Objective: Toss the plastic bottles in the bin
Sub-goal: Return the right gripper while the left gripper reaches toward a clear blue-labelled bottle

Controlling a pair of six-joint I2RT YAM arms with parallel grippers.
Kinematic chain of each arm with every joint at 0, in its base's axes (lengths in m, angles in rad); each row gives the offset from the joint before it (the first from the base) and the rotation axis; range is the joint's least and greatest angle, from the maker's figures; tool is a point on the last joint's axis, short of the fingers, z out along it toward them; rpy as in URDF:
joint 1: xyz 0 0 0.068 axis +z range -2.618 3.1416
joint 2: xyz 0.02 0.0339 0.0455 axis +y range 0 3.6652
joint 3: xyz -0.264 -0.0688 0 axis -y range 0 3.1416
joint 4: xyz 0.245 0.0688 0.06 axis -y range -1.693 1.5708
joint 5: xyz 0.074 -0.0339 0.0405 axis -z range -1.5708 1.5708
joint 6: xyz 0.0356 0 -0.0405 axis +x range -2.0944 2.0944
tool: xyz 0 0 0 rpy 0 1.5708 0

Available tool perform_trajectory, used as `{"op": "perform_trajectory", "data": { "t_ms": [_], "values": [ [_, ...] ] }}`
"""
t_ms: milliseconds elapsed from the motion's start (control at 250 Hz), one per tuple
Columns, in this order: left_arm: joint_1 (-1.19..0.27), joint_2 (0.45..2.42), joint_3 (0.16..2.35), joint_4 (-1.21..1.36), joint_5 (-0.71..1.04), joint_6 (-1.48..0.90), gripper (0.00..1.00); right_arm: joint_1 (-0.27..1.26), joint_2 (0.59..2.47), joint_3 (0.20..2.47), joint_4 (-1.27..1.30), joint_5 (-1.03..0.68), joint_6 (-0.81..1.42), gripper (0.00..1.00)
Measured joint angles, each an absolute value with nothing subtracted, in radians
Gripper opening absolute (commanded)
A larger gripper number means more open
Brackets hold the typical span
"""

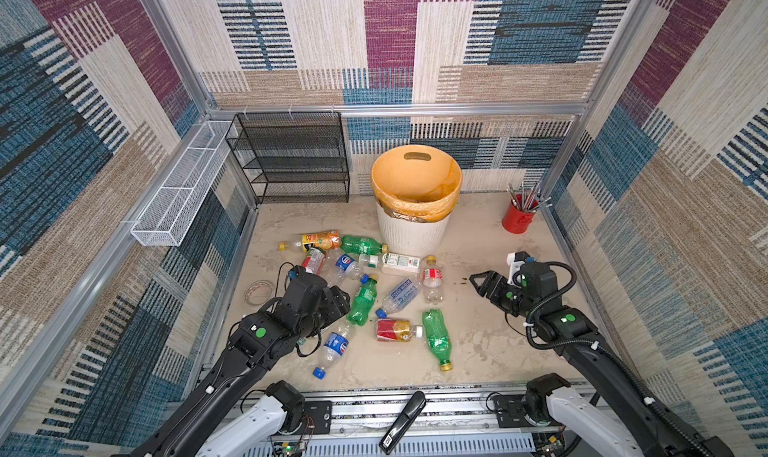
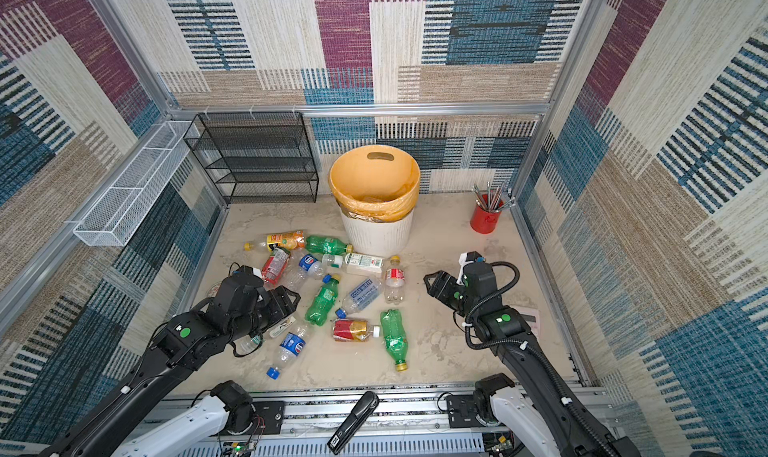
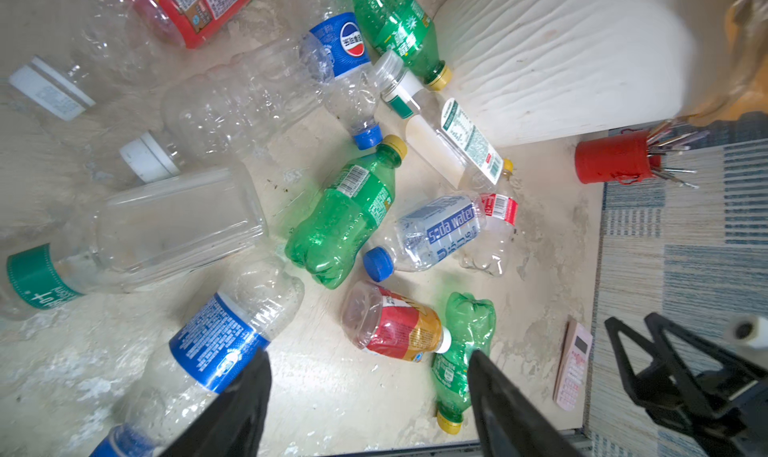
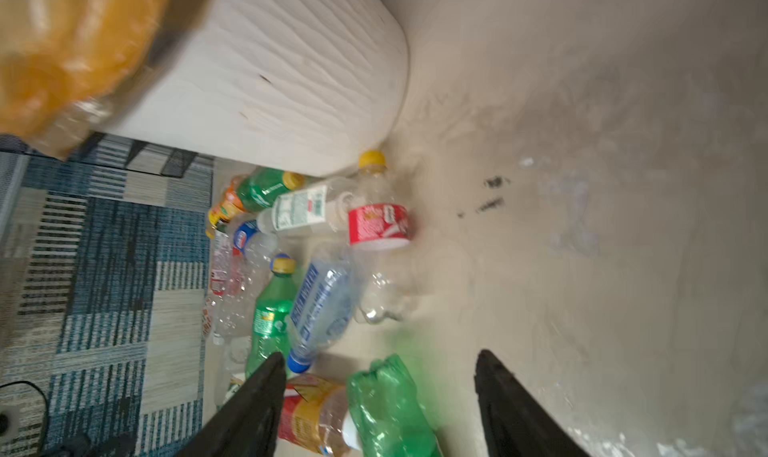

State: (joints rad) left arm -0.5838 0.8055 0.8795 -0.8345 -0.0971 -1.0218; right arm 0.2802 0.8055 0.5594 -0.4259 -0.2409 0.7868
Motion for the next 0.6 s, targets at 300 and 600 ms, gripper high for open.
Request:
{"op": "perform_trajectory", "data": {
  "t_ms": [300, 600],
  "values": [
    [-0.528, 0.952, 0.922, -0.982, -0.020, -0.899, 0.75, 0.280, 0.799, 0.469, -0.462, -0.310, 0.800, 0.73],
    [-0.524, 1.221, 1.065, -1.140, 0.033, -0.567, 0.76, 0.280, 0.778, 0.461, -0.456, -0.313, 0.801, 0.74]
  ]
}}
